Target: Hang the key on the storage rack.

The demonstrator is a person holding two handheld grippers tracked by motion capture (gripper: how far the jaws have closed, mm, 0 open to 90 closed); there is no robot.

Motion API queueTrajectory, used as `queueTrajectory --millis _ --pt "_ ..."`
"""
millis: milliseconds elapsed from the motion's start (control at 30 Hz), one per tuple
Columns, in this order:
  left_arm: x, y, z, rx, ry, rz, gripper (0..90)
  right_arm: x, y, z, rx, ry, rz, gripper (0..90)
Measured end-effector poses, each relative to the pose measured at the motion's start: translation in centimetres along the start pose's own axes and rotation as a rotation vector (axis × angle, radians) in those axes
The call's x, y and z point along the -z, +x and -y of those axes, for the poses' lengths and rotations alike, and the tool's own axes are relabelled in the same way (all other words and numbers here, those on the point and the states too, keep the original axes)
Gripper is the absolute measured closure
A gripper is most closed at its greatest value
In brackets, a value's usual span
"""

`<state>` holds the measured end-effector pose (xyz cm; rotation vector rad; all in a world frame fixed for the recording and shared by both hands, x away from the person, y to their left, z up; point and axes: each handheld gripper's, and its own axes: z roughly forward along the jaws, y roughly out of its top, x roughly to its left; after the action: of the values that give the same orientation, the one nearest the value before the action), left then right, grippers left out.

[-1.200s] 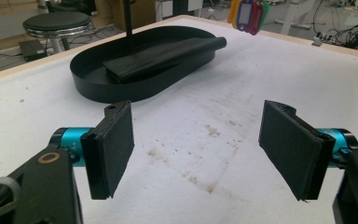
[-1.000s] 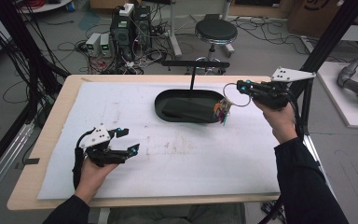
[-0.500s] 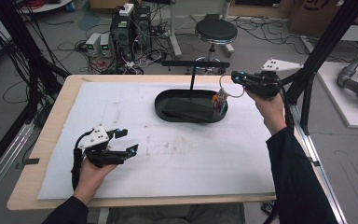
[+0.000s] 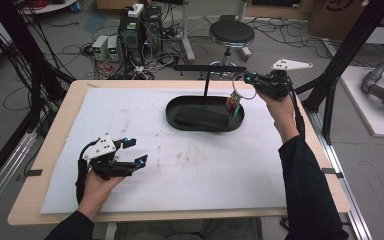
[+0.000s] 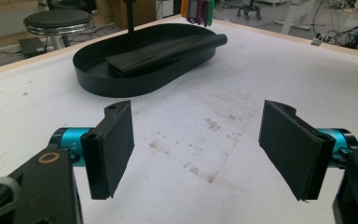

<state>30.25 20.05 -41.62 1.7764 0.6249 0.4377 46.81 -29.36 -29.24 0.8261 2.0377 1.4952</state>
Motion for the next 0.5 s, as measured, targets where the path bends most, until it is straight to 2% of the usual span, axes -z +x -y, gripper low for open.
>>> queueTrajectory --millis 233,500 --pt "0.4 0.0 0.2 0.004 -0.002 -0.004 26.4 -1.7 -0.6 0.8 -0.032 0.02 0.036 88.0" --pt "1.1 -0.6 0.3 0.0 -0.006 -0.003 26.3 -2.4 -1.4 1.3 -0.057 0.018 0.089 88.0"
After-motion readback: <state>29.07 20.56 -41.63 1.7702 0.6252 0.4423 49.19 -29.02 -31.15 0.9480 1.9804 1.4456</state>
